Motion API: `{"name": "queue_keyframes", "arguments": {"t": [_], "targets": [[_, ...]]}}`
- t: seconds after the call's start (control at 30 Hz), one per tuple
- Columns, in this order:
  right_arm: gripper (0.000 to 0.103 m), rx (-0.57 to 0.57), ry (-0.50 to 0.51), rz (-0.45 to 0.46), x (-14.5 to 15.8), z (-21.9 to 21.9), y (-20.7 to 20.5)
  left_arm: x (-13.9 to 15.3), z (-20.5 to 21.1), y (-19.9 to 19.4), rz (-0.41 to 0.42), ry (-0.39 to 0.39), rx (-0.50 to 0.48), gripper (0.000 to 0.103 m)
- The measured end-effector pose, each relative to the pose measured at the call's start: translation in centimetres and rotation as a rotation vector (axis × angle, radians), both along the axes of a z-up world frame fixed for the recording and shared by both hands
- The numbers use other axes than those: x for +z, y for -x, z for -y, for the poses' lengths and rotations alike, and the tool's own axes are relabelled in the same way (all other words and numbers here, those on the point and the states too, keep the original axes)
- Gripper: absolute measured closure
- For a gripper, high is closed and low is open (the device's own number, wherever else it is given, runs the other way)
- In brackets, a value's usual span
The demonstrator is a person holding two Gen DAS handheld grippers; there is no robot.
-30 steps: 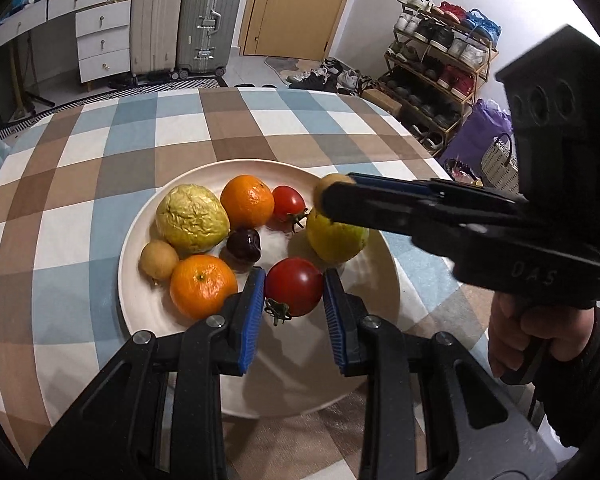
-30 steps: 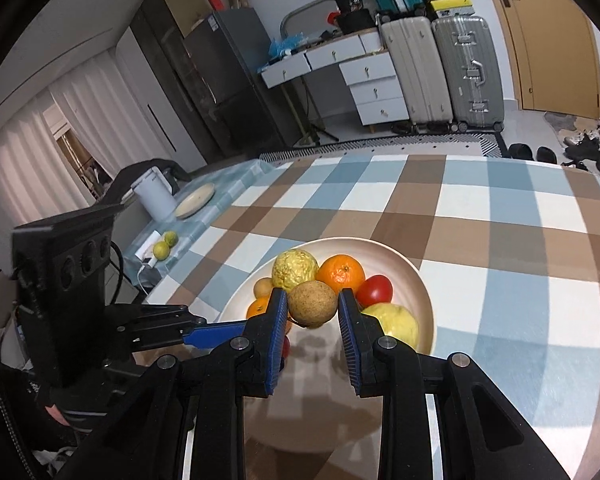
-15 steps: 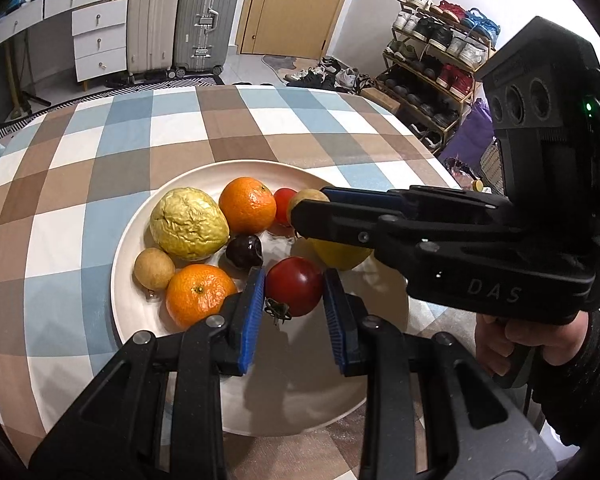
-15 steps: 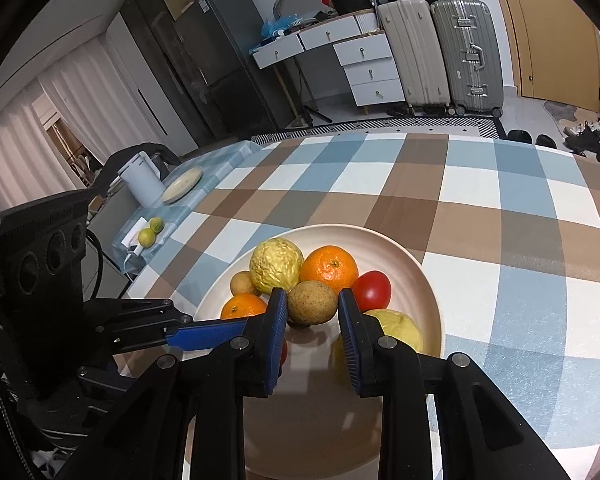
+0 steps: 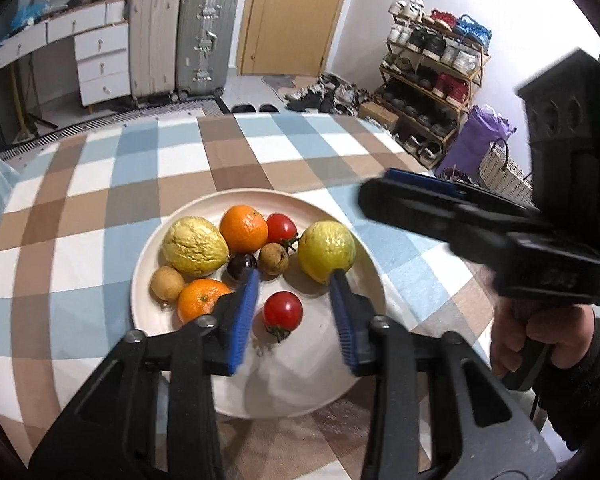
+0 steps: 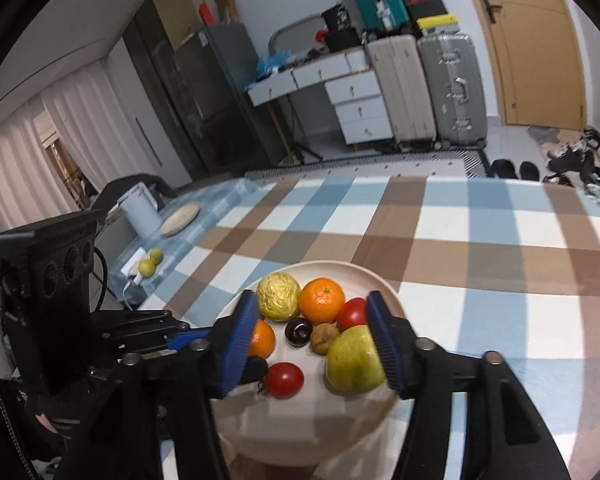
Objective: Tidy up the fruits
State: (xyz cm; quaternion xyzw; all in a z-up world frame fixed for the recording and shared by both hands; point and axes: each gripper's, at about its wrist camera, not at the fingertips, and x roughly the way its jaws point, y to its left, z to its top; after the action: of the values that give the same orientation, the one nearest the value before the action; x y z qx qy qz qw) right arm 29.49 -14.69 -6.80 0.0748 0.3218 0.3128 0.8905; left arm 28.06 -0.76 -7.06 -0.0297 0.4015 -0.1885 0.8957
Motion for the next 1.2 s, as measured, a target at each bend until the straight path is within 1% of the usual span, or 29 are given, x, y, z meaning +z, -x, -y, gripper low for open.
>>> {"name": "queue_keyframes", "arguments": {"t": [0.03,0.1,0.13,0.17,0.23,0.37,0.4,0.47,0.5,0.53,0.63,0.77,0.83,0.9,1.07,1.13,1.2], "targets": [[0.032,-0.014,-0.007,0.012,0.4,0.4,0.5,0.5,-0.1,0.6,0.015,-0.004,0.010,0.062],[0.028,-0.038,-0.040,0.050,1.4,1.5,2.1,1.6,-0.2,1.8,0.044,-0.013,0.030,0.061],[0.017,-0.047,-0.058,0.073,2.0,2.0,3.0,2.2,-0.4,2.6,0.062,-0.011,0.040,0.059],[0.008,-0.065,-0.071,0.101,2.6,2.6,4.2,2.8,-0.5,3.3,0.076,-0.007,0.049,0.057],[0.005,-0.109,-0.088,0.169,3.9,3.6,6.6,3.9,-0.9,4.8,0.106,-0.001,0.075,0.038],[0.001,-0.140,-0.091,0.240,5.6,4.5,10.5,6.4,-1.9,8.0,0.190,0.018,0.133,0.022],[0.000,-0.145,-0.092,0.252,5.9,4.7,11.3,6.9,-2.1,8.8,0.214,0.018,0.149,0.019],[0.000,-0.165,-0.096,0.287,6.3,5.0,13.4,8.0,-2.5,10.8,0.264,0.020,0.182,0.017],[0.000,-0.172,-0.097,0.299,6.4,5.1,14.2,8.5,-2.6,11.5,0.281,0.019,0.194,0.010],[0.000,-0.179,-0.096,0.309,6.4,5.2,15.0,8.9,-2.7,12.4,0.299,0.017,0.208,0.001],[0.000,-0.202,-0.080,0.345,6.6,5.1,17.4,10.0,-3.4,15.6,0.370,0.022,0.252,0.000],[0.000,-0.229,-0.051,0.399,6.4,4.9,20.2,10.5,-3.7,18.7,0.415,0.002,0.293,0.000],[0.000,-0.234,-0.044,0.424,6.3,4.7,21.6,10.6,-3.9,20.1,0.442,0.003,0.311,0.000],[0.000,-0.248,-0.026,0.469,6.2,4.3,23.0,10.6,-4.2,21.6,0.467,0.009,0.328,0.000],[0.000,-0.264,0.002,0.533,5.9,3.4,25.6,10.1,-4.8,23.9,0.478,0.005,0.354,0.000],[0.000,-0.275,0.017,0.539,5.8,3.1,26.4,9.6,-5.0,24.6,0.474,0.000,0.361,0.000],[0.000,-0.280,0.001,0.541,5.8,3.1,27.2,9.1,-5.3,25.4,0.481,0.001,0.376,0.000]]}}
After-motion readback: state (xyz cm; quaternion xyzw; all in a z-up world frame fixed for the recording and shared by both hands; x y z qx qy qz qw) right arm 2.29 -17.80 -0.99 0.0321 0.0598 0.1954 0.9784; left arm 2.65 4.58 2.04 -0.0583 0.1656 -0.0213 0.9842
